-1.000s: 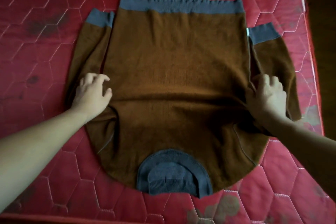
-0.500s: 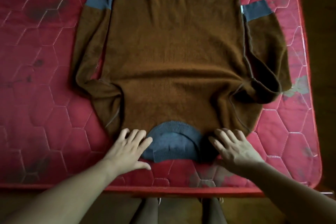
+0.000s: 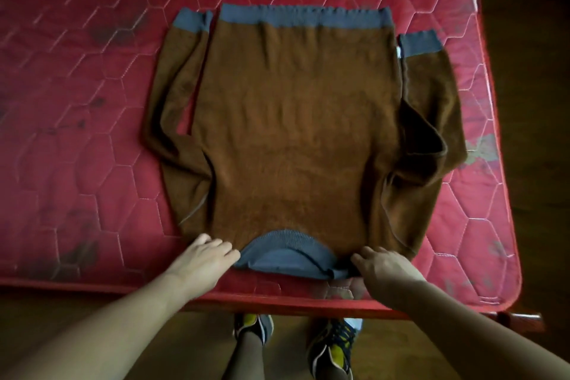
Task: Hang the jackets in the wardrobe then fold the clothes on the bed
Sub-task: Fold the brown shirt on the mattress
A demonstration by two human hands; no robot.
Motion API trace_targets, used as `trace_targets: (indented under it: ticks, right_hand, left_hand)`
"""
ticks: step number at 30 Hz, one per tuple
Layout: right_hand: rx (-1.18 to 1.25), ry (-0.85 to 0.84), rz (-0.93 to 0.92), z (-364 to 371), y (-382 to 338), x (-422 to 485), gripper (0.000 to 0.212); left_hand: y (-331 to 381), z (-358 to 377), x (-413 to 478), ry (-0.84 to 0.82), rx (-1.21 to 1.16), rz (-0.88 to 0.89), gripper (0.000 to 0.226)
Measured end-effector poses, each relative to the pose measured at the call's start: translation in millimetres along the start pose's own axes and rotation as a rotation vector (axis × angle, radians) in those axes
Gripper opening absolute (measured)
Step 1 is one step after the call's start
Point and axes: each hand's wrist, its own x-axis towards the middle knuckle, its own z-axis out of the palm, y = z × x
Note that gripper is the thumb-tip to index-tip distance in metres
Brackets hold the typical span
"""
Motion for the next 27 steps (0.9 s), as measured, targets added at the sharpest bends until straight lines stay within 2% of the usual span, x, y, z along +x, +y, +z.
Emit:
trace_targets:
  ticks: [2,5,8,10,11,14,17,19,21,24,27]
  right_hand:
    - [0.006,-0.109,0.0,0,-4,-3,0.04]
    - [0.01,-0.083,0.009,-8,-4,1,0.033]
    - [-0.018,0.288,0.018,-22,5,16,0.041]
    - [-0.032,0.446,0.113,-29,13,24,0.052]
    - [-0.026,0.423,0.162,-29,17,27,0.058]
    - [-0.043,0.199,0.194,-11,33,30,0.086]
    - [0.038,0.134,0.163,-6,40,24,0.095]
    - [0.157,0.198,0.151,-9,39,18,0.087]
    - [0.342,0.355,0.214,-12,41,8,0.074]
    - [0.687,0.587,0.444,-16,61,-14,0.043]
    - [0.857,0.599,0.7,-32,99,-23,0.032]
  left_hand:
    - [5,5,-7,-0.046,0.006,0.012,0.022]
    - [4,1,-7,-0.056,-0.002,0.011,0.054]
    - [-3,-14,11,0.197,-0.063,-0.008,0.059]
    - [-7,-25,31,0.286,-0.06,-0.077,0.063]
    - [-8,-28,40,0.259,-0.051,-0.106,0.067]
    - [-8,-20,60,0.055,0.018,-0.138,0.083]
    - [-8,-13,64,-0.061,0.063,-0.15,0.089]
    - [-7,-15,63,-0.067,0.044,-0.156,0.088]
    - [-1,-21,60,-0.036,-0.012,-0.179,0.083]
    - [20,-37,57,0.011,-0.159,-0.191,0.077]
    - [57,-59,66,0.027,-0.282,-0.125,0.072]
